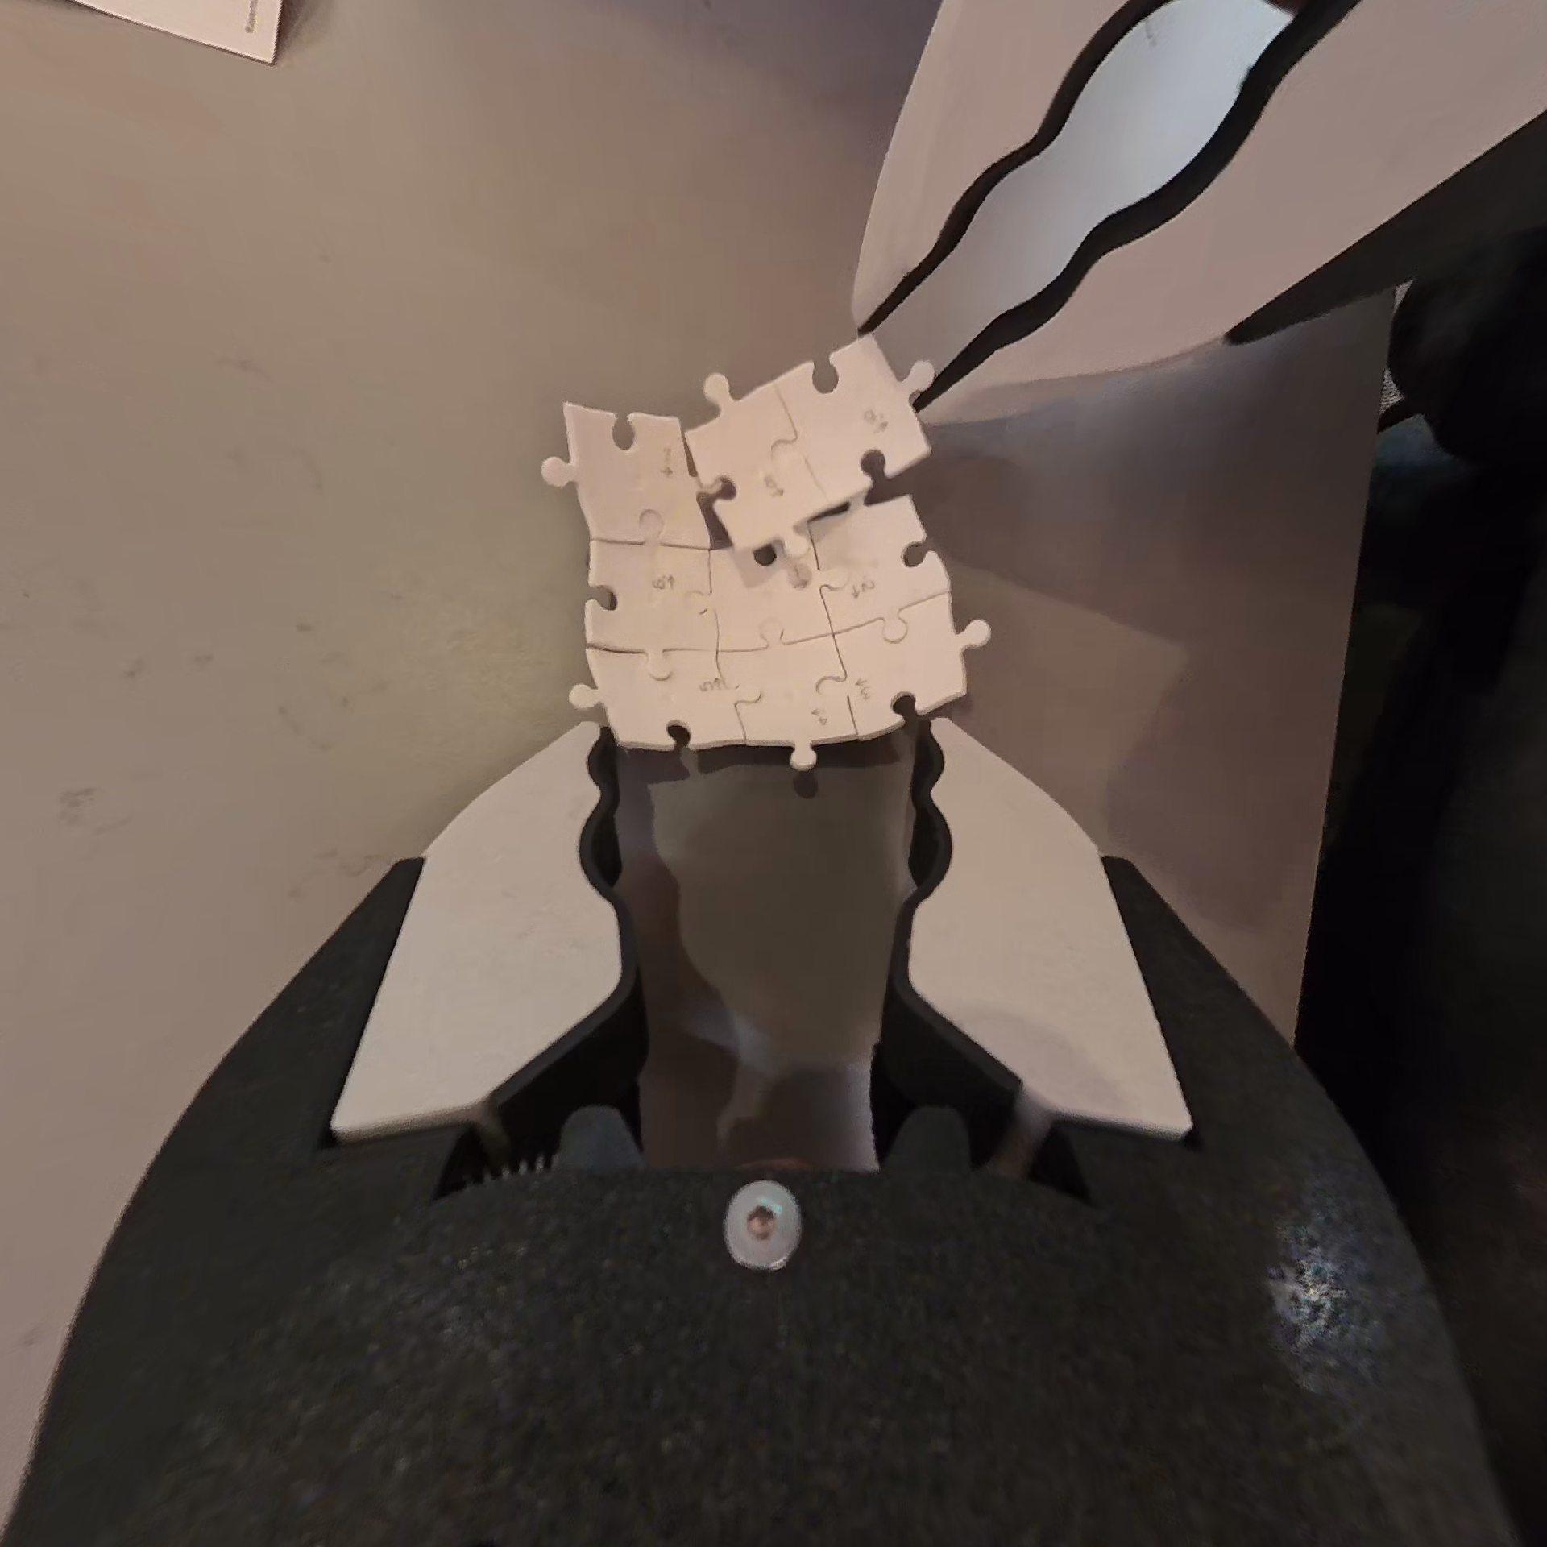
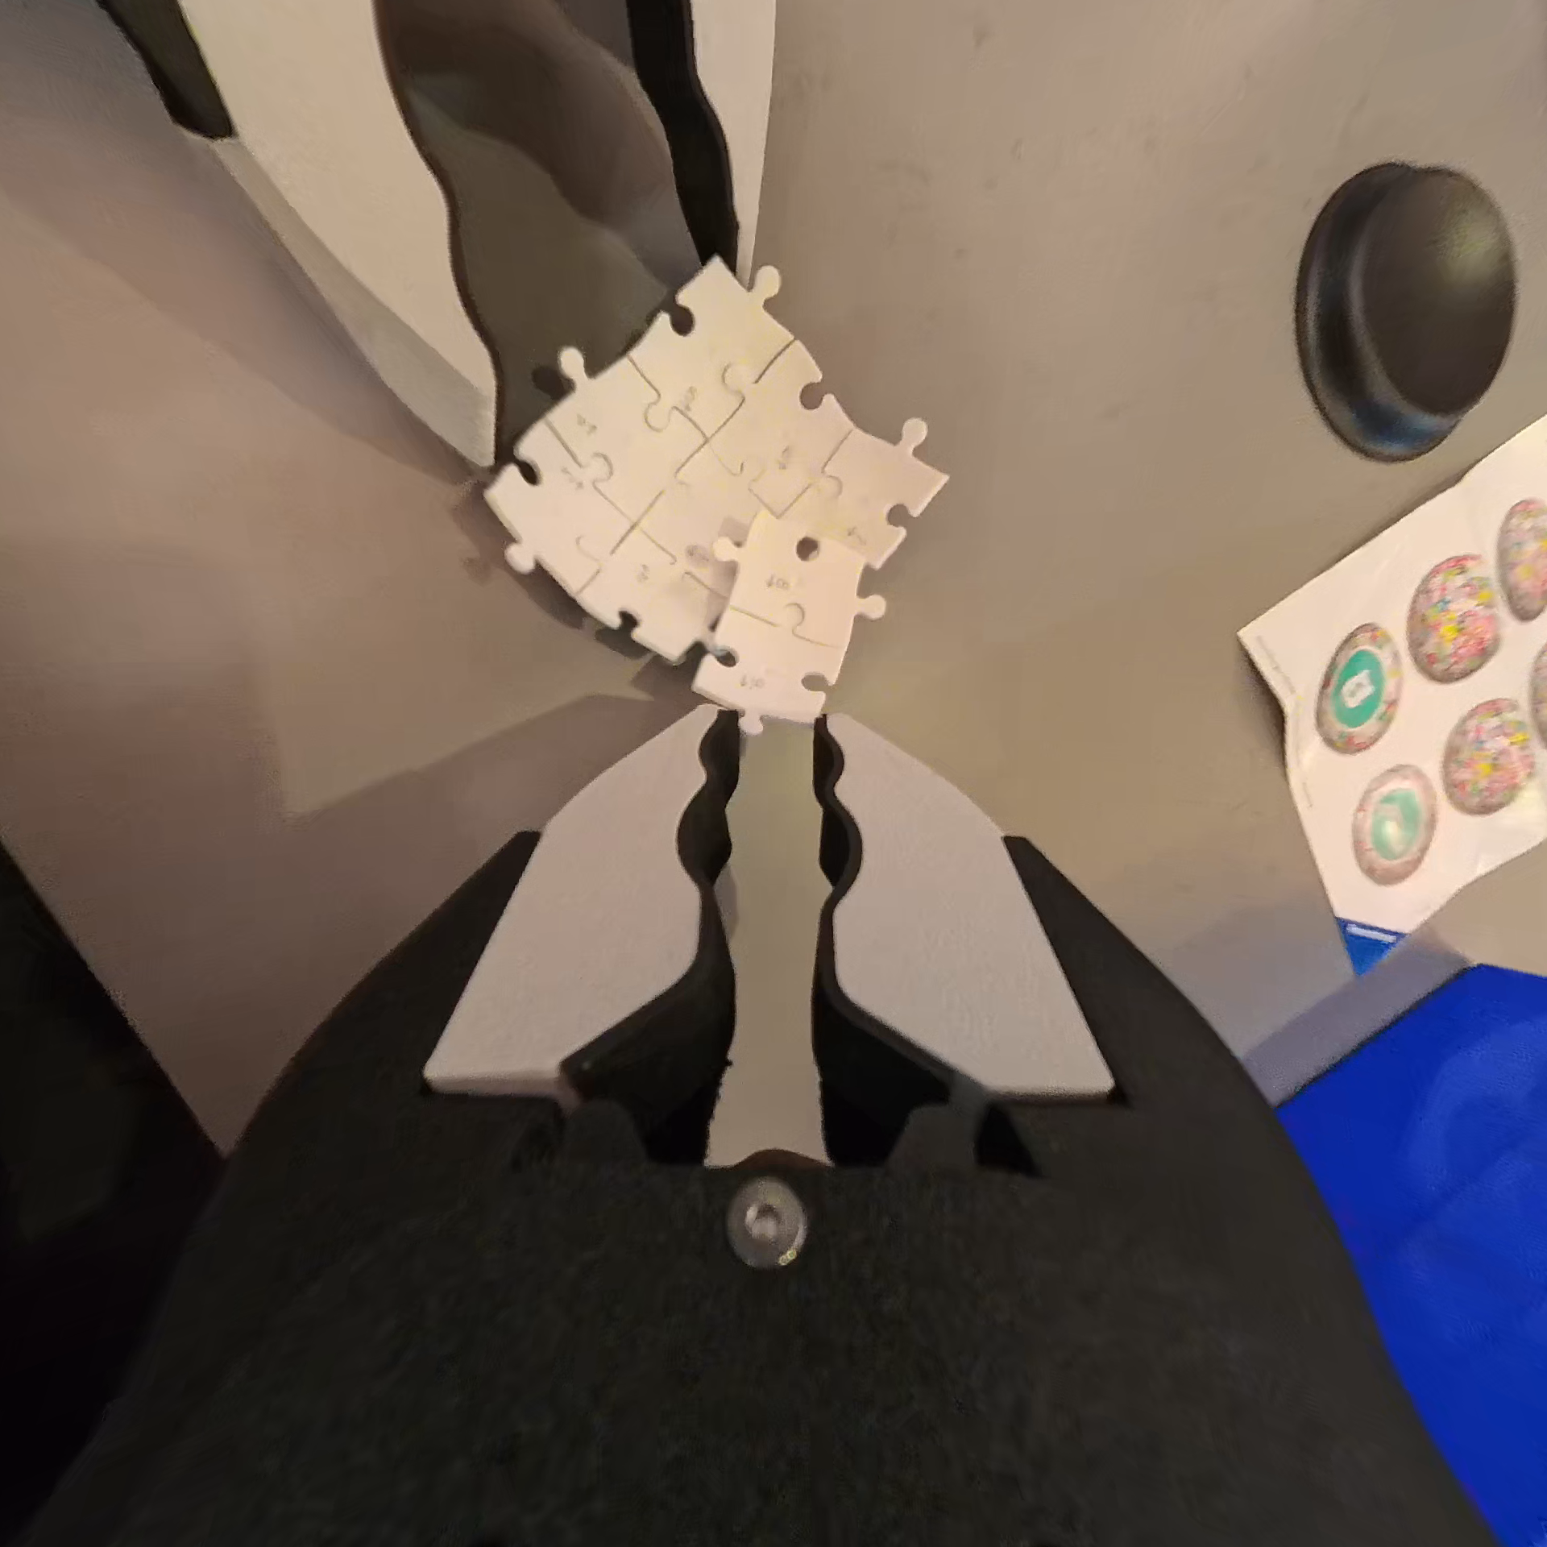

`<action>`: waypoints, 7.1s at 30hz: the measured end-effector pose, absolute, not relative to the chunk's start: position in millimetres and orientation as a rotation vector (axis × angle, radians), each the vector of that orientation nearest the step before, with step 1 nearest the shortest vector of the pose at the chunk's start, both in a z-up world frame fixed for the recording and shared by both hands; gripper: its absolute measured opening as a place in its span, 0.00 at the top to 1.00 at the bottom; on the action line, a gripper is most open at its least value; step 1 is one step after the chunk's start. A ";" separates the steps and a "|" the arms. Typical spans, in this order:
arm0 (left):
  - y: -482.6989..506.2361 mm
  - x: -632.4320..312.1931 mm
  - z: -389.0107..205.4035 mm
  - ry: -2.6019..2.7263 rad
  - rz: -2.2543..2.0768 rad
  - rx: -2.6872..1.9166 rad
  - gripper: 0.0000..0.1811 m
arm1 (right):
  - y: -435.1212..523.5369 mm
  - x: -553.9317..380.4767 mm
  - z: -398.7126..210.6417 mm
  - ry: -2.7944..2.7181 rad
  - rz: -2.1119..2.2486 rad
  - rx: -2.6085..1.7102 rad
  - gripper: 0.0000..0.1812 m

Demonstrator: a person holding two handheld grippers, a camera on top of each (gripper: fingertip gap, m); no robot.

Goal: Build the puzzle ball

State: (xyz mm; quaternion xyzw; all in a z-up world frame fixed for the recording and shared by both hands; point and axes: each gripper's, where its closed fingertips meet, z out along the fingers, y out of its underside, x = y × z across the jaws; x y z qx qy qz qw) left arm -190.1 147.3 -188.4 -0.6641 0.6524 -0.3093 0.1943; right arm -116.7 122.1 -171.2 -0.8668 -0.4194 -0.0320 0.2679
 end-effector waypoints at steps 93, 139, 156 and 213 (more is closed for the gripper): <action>139.8 -188.1 -190.6 1.870 -0.862 -1.849 0.63 | 137.8 -94.2 -193.6 -0.896 0.172 -2.265 0.77; 131.7 -186.5 -183.9 1.862 -0.920 -1.842 0.64 | 132.4 -107.9 -185.7 -1.032 -0.080 -2.599 0.82; 131.9 -187.4 -186.4 1.869 -0.910 -1.848 0.64 | 130.0 -96.4 -178.1 -0.820 0.461 -2.519 0.81; 128.9 -188.0 -184.5 1.872 -0.908 -1.842 0.64 | 114.9 -94.8 -171.1 -0.936 -0.083 -2.503 0.97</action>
